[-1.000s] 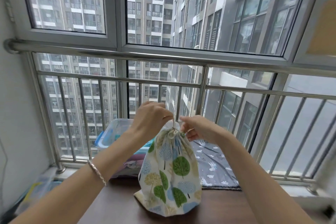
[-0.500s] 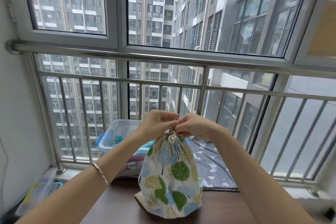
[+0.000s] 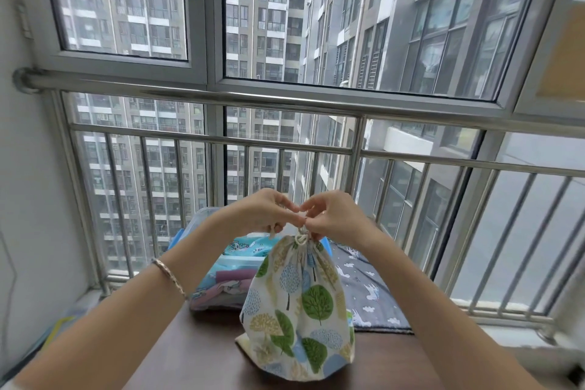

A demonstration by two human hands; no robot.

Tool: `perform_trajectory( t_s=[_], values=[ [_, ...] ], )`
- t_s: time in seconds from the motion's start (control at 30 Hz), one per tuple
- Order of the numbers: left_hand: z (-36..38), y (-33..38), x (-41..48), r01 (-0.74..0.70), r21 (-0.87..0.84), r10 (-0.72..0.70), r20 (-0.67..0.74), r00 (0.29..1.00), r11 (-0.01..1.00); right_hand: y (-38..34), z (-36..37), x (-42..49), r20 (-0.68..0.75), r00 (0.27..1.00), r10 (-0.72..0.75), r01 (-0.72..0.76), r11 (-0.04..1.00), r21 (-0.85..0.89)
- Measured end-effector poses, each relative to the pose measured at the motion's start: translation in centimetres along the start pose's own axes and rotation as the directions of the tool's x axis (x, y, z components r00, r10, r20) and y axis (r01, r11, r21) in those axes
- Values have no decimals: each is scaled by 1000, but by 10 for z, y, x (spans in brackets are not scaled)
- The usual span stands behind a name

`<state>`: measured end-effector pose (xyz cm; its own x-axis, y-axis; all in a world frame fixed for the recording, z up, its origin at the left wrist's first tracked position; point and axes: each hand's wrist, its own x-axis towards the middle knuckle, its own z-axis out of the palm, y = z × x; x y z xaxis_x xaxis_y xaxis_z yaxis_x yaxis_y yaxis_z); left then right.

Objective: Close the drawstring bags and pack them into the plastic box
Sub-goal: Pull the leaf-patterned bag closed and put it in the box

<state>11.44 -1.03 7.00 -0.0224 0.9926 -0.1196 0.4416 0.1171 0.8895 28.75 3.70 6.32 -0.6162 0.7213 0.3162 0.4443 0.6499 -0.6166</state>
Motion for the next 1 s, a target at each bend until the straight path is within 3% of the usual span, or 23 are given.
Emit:
perform_trajectory(
  t_s=[0.13, 0.2, 0.27, 0.33, 0.4, 0.5, 0.67, 0.73, 0.93, 1.0],
  values=[
    [1, 2, 1, -61, 46, 62, -12, 998, 997, -2, 0, 0, 5, 999, -38, 38, 995, -91],
    [2, -1, 0, -138, 87, 141, -23, 990, 987, -2, -2, 1, -5, 1000, 11, -11, 997, -72],
    [4, -2, -2, -209, 132, 215, -33, 976, 969, 0, -4, 1, 41, 986, 164, -168, 967, 191],
    [6, -1, -4, -253, 165, 266, -62, 962, 953, 1, -3, 1, 188, 942, 277, -334, 761, 556],
    [9, -2, -4, -271, 187, 289, -79, 954, 944, 5, -3, 1, 266, 924, 277, -383, 620, 685],
    [14, -6, -2, -228, 130, 238, -70, 969, 965, 8, -2, -2, 226, 946, 231, -324, 679, 659],
    [14, -12, 4, -80, -140, 79, -15, 997, 987, 13, 8, -10, -95, 983, 160, -99, 880, 464],
    [14, -12, 5, -36, -232, 44, 28, 999, 972, 11, 11, -12, -166, 981, 102, -27, 913, 406],
    [12, -7, 3, -15, -308, 28, 36, 999, 951, 14, 13, -12, -115, 988, 106, -46, 900, 434],
    [12, -7, 2, -50, -273, 56, 15, 998, 961, 14, 15, -13, -171, 984, 55, 8, 938, 346]
  ],
)
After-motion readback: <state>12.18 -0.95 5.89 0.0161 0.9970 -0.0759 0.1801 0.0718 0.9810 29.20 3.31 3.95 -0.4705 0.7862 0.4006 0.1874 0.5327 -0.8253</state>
